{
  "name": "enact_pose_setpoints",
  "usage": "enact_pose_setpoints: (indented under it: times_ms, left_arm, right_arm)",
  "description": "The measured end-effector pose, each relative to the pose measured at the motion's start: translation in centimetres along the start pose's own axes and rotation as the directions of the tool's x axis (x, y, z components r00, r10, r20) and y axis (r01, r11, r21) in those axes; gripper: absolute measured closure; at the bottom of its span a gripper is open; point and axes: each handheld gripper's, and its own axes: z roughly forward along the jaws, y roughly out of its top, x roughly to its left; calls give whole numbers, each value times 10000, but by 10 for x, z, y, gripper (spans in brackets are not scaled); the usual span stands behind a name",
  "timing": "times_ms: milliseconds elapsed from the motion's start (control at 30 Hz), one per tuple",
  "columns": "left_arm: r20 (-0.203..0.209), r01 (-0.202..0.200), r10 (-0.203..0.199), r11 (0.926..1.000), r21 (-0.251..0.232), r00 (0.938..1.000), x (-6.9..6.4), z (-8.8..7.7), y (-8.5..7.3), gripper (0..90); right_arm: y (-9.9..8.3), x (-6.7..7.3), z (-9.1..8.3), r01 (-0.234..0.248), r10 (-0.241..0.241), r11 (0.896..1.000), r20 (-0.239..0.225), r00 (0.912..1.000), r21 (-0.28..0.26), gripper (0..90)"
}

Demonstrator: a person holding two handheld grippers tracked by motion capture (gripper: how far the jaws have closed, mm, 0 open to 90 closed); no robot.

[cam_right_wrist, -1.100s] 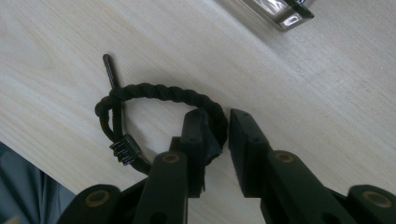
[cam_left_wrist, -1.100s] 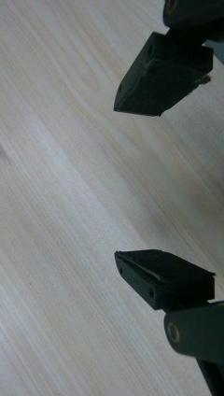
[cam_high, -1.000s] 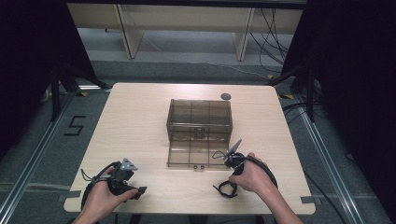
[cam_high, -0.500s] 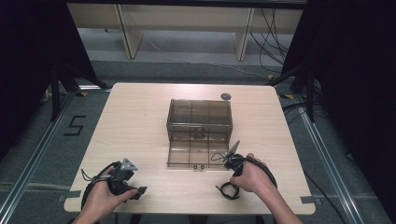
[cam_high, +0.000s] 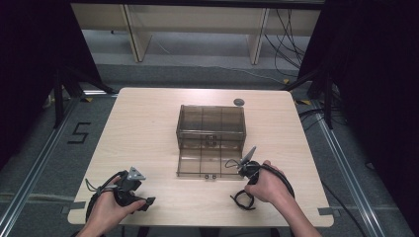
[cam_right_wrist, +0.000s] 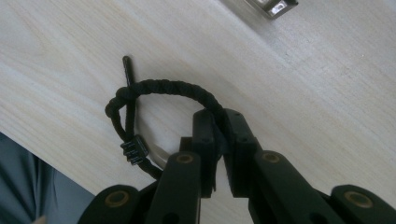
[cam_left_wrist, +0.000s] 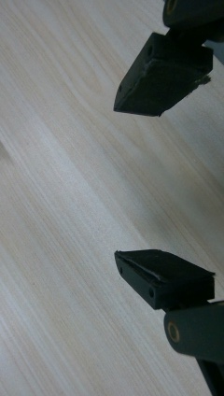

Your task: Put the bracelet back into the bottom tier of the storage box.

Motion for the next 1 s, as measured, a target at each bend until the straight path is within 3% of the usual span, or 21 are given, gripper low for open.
enact_pose_setpoints:
  times_ms: [133, 200, 267, 433, 467, 533, 567, 667, 833, 1000]
  left_arm:
    - [45, -57, 57, 10000, 1, 10000, 0, -1, 0, 230]
    - [55, -16, 17, 10000, -59, 10000, 0, -1, 0, 230]
    - [59, -23, 23, 10000, -5, 10000, 0, -1, 0, 230]
    - [52, 46, -46, 10000, -54, 10000, 1, -2, 0, 230]
    - [89, 210, -209, 9997, -149, 9997, 1, -1, 0, 230]
    - [53, 59, -59, 10000, -24, 10000, 2, -2, 0, 230]
    - [57, 87, -87, 10000, -31, 9999, 1, -2, 0, 230]
    - [60, 81, -81, 10000, -31, 9999, 2, -2, 0, 230]
    - [61, 90, -90, 10000, -19, 9999, 2, -2, 0, 230]
    - [79, 100, -99, 9999, -36, 9999, 1, -1, 0, 230]
  right_arm:
    - [0, 1, -2, -324, 324, 9994, 27, 9995, -80, 846]
    - [0, -2, -4, 62, -62, 9999, -51, 10000, -94, 846]
    - [0, -1, -6, -158, 157, 9998, -45, 9999, -126, 847]
    - [2, -4, -10, -33, 32, 9999, -64, 10000, -131, 846]
    - [2, -4, -10, -33, 32, 9999, -64, 10000, -131, 846]
    - [3, -5, -10, -5, 4, 9999, -102, 9999, -139, 846]
    - [4, -6, -11, 106, -108, 9999, -160, 9998, -103, 846]
    - [6, -6, -12, -184, 184, 9998, -141, 9997, -60, 846]
    - [8, -9, -14, 70, -72, 9998, -99, 9999, -208, 846]
    - [11, -11, -19, -32, 31, 9999, -102, 9999, -161, 846]
